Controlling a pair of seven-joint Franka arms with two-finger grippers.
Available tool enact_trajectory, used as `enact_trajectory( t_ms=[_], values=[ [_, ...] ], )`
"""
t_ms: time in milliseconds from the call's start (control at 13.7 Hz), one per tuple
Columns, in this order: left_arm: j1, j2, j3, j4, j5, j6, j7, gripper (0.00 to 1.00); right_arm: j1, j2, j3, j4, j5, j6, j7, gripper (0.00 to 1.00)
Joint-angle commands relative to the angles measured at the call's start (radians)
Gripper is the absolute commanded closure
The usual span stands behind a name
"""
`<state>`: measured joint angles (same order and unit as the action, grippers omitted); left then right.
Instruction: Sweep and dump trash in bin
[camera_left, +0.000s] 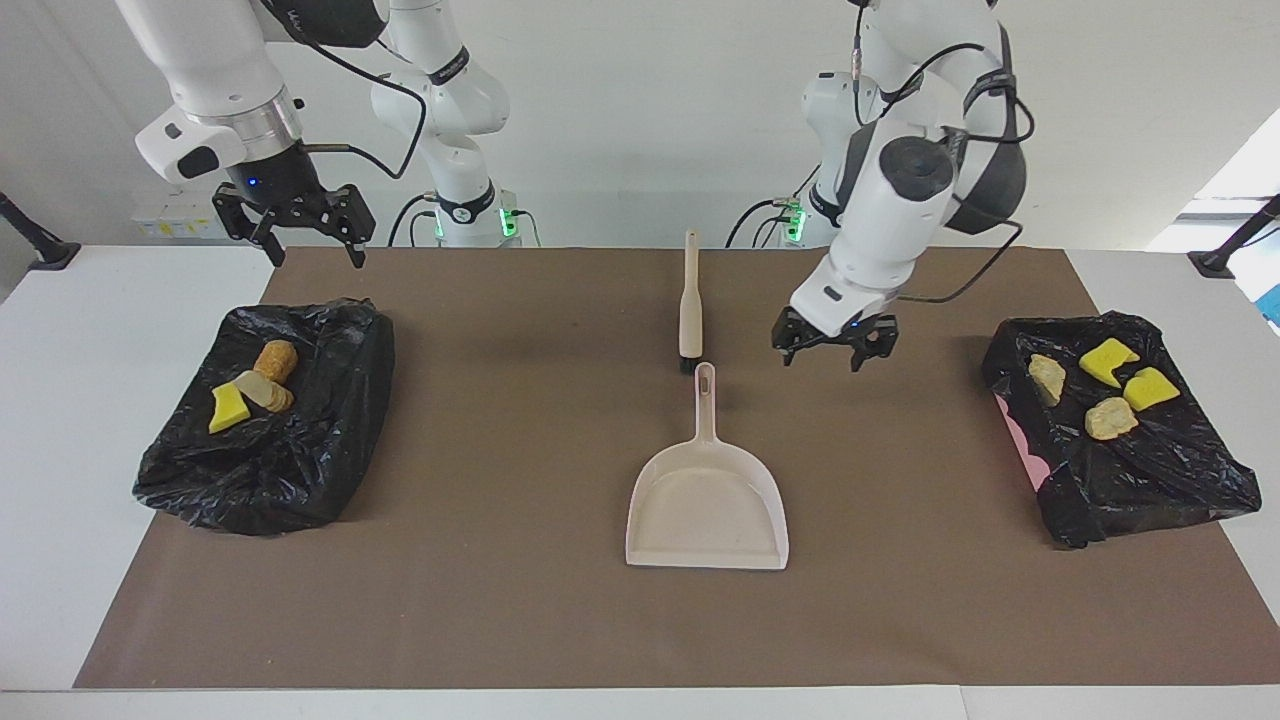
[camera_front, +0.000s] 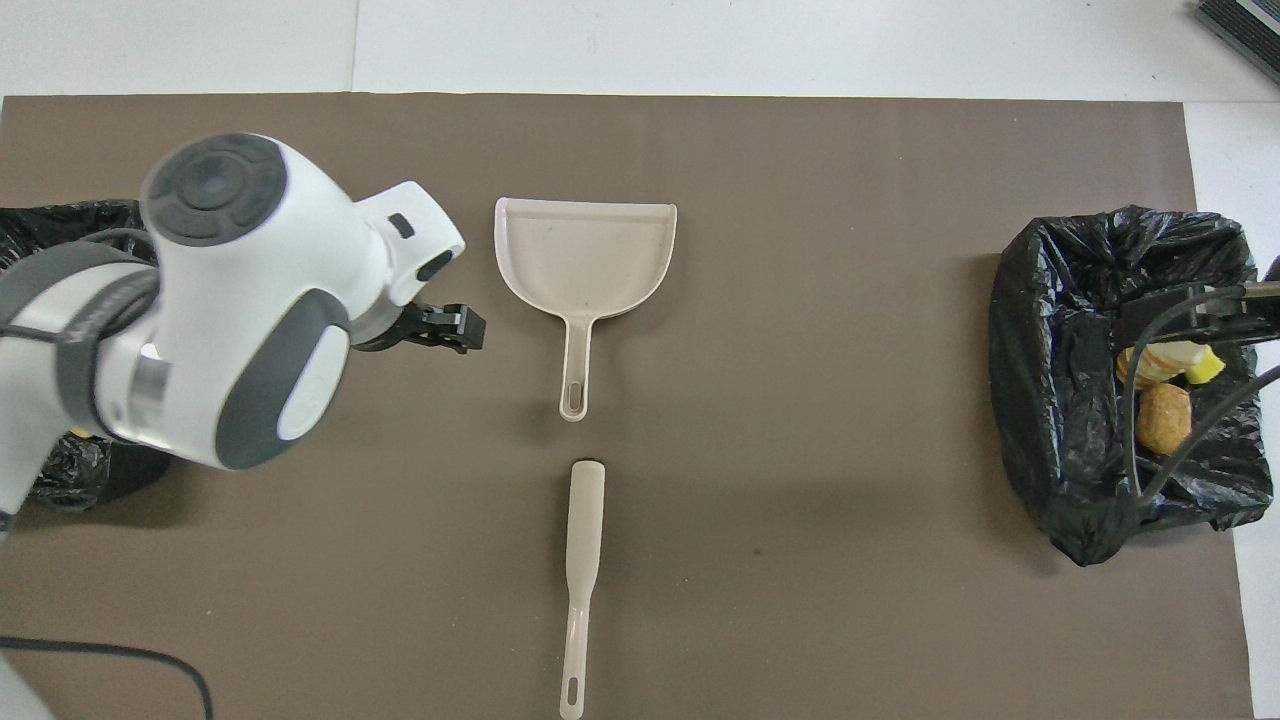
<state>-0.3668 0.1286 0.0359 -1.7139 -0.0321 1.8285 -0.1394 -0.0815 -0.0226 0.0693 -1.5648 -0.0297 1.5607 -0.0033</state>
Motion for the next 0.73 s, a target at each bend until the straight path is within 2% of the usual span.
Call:
enact_trajectory(
  t_ms=[0, 220, 366, 659],
  values=[
    [0.109, -0.111, -0.008, -0.05, -0.003, -0.035, 0.137, 0.0, -0.004, -0.011, 0.004, -0.011, 0.011, -0.01, 0.016, 0.0],
    [0.242, -0.18, -0.008, -0.021, 0.003, -0.075, 0.33, 0.0, -0.003, -0.011, 0.004, -0.011, 0.011, -0.01, 0.016, 0.0],
    [0.307, -0.22, -0.008, 0.015, 0.006, -0.121, 0.386, 0.0, -0.004, -0.011, 0.004, -0.011, 0.011, -0.01, 0.016, 0.0],
    [0.327, -0.205, -0.002, 0.198, 0.015, -0.332, 0.388, 0.0, -0.004, -0.011, 0.004, -0.011, 0.011, -0.008, 0.016, 0.0]
  ],
)
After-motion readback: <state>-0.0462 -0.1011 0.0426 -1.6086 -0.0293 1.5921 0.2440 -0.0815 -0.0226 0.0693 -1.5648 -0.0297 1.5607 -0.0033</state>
